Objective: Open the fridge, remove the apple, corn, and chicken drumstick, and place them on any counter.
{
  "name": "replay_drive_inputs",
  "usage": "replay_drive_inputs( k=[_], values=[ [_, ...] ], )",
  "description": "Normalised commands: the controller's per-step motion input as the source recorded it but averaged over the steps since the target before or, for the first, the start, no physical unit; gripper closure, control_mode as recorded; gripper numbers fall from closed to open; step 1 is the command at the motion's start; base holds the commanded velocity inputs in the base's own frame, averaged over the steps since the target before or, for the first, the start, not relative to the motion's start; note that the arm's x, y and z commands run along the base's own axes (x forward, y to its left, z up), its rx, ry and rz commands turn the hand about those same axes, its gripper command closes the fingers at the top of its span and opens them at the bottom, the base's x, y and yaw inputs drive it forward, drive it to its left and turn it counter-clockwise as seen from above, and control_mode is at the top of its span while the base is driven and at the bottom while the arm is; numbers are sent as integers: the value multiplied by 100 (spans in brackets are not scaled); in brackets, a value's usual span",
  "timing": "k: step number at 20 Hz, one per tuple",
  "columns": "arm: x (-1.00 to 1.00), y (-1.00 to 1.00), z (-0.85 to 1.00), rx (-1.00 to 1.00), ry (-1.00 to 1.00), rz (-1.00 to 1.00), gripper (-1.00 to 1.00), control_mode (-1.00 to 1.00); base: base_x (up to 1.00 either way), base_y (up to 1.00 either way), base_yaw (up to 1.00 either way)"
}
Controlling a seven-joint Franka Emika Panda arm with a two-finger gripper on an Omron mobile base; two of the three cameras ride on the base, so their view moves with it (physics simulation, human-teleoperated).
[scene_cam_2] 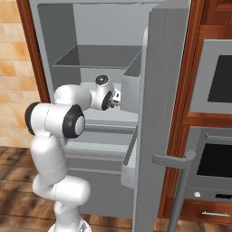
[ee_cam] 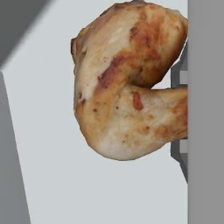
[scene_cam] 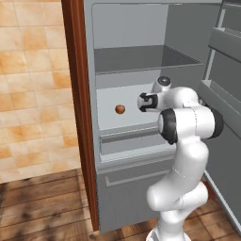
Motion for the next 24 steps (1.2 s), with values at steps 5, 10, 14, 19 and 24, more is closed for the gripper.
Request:
replay_drive_inputs(
  k=[5,10,14,19,24],
  values=[
    [-100,34,19,0,-4,4,100,-100,0,0,0],
    [-100,52,35,0,4,2,100,-100,0,0,0],
    [-25,13,5,0,3,0,100,100,-67,46,-20],
    [0,0,0,0,0,0,100,100,-45,99,-38],
    [0,0,0,0,0,0,100,100,-9,100,-25]
  ],
)
